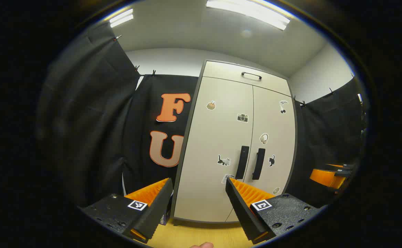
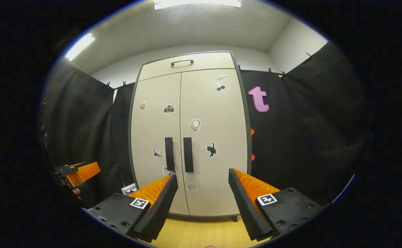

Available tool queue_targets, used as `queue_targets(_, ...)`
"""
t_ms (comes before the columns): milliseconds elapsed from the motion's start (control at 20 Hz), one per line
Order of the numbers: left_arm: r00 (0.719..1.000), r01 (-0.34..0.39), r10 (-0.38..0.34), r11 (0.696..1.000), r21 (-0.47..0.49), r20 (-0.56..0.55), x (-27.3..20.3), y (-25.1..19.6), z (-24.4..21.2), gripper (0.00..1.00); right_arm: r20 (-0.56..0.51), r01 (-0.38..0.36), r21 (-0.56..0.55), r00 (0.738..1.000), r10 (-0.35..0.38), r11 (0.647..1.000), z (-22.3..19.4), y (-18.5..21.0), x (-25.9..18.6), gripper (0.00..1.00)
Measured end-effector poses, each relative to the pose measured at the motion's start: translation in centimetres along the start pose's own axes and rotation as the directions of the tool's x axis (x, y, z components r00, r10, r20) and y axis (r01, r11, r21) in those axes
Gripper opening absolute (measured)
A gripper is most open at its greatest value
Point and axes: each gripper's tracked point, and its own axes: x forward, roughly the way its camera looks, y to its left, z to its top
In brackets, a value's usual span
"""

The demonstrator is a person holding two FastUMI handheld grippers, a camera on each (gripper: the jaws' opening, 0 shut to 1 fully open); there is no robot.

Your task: Open the right door of the double-door shoe cabinet with the right hand, and open the left door with the left hand.

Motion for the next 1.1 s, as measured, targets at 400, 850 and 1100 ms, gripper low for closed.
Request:
queue_targets(400, 1.000, 0.002, -0.002, 1.000, 0.006, -0.007, -0.6, 0.0, -0.1, 0.95, -0.014, 0.032, 0.004, 0.999, -0.032, 0.999, -0.3, -0.7, -0.5, 0.98)
queue_targets(850, 1.000, -0.006, 0.006, 1.000, 0.012, -0.001, -1.1, 0.2, 0.1, 0.95, -0.022, 0.030, 0.013, 0.999, -0.029, 0.999, -0.2, -0.2, -0.8, 0.98)
queue_targets(1100, 1.000, -0.002, 0.002, 1.000, 0.009, 0.002, -1.0, 0.0, 0.1, 0.95, -0.019, 0.014, 0.015, 1.000, -0.014, 1.000, 0.2, 0.3, -0.3, 0.98)
